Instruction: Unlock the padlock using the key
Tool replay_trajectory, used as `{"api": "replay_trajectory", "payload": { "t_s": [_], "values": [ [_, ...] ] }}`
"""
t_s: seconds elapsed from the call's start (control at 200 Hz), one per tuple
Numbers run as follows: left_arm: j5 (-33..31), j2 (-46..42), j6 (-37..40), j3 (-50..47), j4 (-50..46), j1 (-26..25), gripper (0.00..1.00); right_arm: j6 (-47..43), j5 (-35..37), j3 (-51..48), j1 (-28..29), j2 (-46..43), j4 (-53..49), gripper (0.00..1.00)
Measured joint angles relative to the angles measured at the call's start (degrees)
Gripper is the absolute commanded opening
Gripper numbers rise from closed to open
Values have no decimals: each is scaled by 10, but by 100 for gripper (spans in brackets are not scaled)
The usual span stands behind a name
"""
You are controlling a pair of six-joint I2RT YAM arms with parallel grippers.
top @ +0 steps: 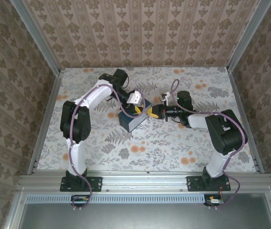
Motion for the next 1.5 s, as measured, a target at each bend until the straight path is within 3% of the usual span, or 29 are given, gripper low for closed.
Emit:
{"api": "replay_trajectory", "payload": {
  "t_s": [0.335, 0.52, 0.865, 1.12, 1.5],
  "values": [
    [0, 0, 7, 0, 0, 4, 19, 20, -11, 11, -2, 14, 17, 8],
    [1, 0, 6, 0, 0, 5, 19, 35, -9, 9, -2, 14, 30, 0],
    [7, 0, 7, -2, 2, 6, 19, 44, -4, -7, -6, 12, 59, 0],
    [9, 0, 13, -2, -5, 7, 19, -62, -13, -16, -22, -47, -69, 0],
    [14, 0, 30, -2, -15, 6, 19, -113, -26, 36, -14, -42, -125, 0]
  ]
}}
